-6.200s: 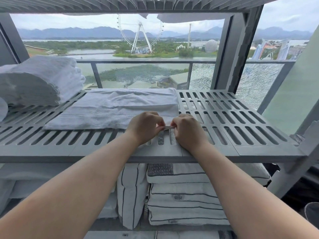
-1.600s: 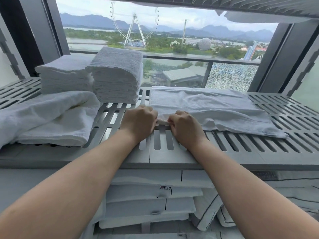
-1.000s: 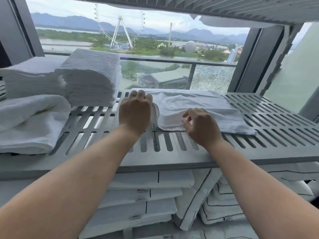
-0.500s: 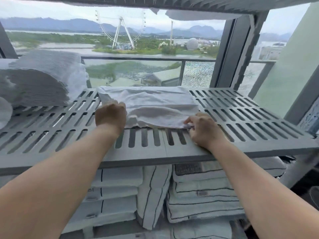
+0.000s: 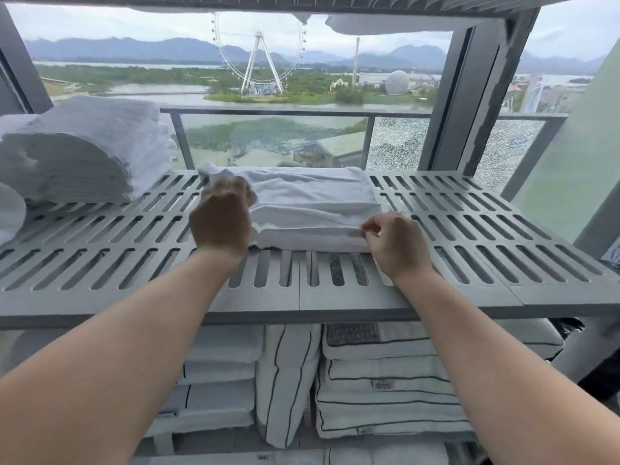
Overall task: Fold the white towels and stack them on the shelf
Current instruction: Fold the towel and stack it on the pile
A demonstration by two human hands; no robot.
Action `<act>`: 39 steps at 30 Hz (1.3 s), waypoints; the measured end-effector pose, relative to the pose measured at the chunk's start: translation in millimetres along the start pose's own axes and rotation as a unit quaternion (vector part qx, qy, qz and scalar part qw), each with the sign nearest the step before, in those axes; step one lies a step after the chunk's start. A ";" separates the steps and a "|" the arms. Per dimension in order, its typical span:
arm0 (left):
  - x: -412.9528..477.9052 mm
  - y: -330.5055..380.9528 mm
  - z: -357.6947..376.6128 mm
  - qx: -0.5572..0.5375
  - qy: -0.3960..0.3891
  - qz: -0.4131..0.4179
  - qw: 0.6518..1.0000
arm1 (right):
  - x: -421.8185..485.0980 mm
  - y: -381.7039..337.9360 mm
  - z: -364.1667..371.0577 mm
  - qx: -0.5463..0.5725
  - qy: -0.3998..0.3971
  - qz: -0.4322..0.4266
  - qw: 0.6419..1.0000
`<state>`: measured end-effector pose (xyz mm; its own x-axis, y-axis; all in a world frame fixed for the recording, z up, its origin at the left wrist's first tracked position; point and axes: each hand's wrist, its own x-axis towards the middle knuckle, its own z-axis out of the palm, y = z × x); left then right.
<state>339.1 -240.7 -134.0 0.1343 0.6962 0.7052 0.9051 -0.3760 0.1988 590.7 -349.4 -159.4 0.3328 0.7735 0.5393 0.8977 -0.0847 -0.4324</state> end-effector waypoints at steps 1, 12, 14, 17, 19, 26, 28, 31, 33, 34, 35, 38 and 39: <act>2.3 11.0 1.2 -0.008 0.016 0.018 1.000 | 1.1 1.3 0.1 0.008 0.001 0.010 1.000; -5.0 51.7 20.9 -0.028 -0.077 0.104 0.991 | 13.1 12.8 -13.3 0.004 0.036 0.004 0.999; -0.2 57.1 20.1 -0.047 -0.064 0.089 0.993 | 14.0 12.0 -16.2 0.030 0.084 -0.003 0.996; 1.9 62.8 21.8 -0.064 -0.057 0.064 0.994 | 12.4 9.2 -21.2 0.069 0.150 -0.017 0.986; -1.9 61.7 25.7 -0.056 -0.078 0.062 0.993 | 6.4 13.4 -20.8 0.058 0.099 0.002 0.993; -10.7 59.2 42.7 0.010 -0.119 0.096 0.988 | -12.7 25.7 -26.3 0.012 -0.068 0.025 0.997; -10.9 58.6 46.2 0.013 -0.114 0.100 0.988 | -15.9 26.4 -27.2 0.016 -0.067 0.027 0.997; -11.3 58.3 49.5 0.019 -0.103 0.097 0.990 | -19.9 26.9 -27.7 -0.003 -0.076 0.013 0.997; -11.2 59.0 50.1 0.026 -0.102 0.096 0.990 | -20.4 25.6 -29.6 -0.040 -0.088 -0.004 0.995; -11.1 59.4 49.7 0.031 -0.103 0.096 0.990 | -19.6 24.4 -31.5 -0.067 -0.091 -0.015 0.994; -11.4 59.9 49.3 0.035 -0.102 0.097 0.989 | -18.3 22.7 -33.3 -0.099 -0.093 -0.027 0.990; -13.7 61.5 47.2 0.036 -0.098 0.093 0.990 | -12.7 12.7 -33.8 -0.210 -0.118 -0.050 0.969; -14.4 61.9 46.6 0.031 -0.100 0.089 0.990 | -11.3 7.5 -31.0 -0.252 -0.127 -0.052 0.958</act>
<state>412.0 -245.4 -163.5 0.3662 0.7314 0.5753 0.8820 -0.4699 0.0359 602.6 -378.2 -146.3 0.2109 0.9163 0.3404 0.9687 -0.2425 0.0524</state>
